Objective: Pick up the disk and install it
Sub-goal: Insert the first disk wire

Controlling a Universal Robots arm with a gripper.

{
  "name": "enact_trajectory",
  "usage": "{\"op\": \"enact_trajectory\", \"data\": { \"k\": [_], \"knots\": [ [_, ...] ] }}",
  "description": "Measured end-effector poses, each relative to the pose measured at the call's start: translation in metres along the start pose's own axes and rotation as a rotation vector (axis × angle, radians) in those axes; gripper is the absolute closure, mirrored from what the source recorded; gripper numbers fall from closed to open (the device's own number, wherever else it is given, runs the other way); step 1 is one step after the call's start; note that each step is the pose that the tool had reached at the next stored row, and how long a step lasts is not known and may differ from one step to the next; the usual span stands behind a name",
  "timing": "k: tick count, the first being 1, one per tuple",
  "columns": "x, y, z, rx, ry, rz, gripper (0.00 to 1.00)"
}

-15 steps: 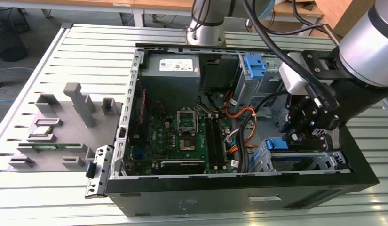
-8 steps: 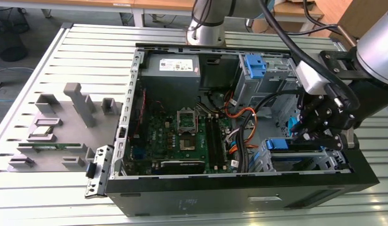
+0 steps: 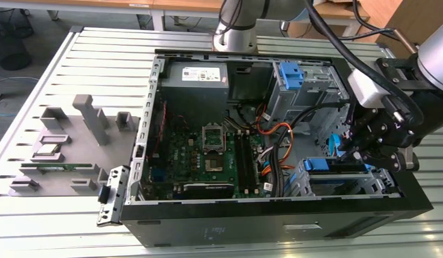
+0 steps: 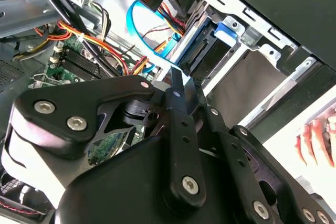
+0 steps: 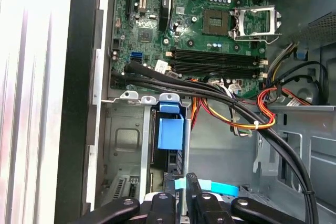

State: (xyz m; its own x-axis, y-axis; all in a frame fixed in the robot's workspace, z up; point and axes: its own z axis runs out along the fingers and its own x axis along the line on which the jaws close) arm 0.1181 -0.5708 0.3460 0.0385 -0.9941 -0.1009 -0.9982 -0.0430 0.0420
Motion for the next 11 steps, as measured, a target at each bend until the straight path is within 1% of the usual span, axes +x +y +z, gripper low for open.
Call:
{"op": "enact_trajectory", "data": {
  "k": [2,4,7,11],
  "knots": [
    [0.0000,0.0000,-0.0011,0.0000,0.0000,0.000,0.77],
    [-0.0004,0.0001,-0.0044,-0.0001,0.0001,0.000,0.77],
    [-0.0012,0.0005,-0.0120,0.0000,-0.0004,0.000,0.77],
    [-0.0024,0.0010,-0.0241,0.0000,-0.0006,0.000,0.77]
  ]
}}
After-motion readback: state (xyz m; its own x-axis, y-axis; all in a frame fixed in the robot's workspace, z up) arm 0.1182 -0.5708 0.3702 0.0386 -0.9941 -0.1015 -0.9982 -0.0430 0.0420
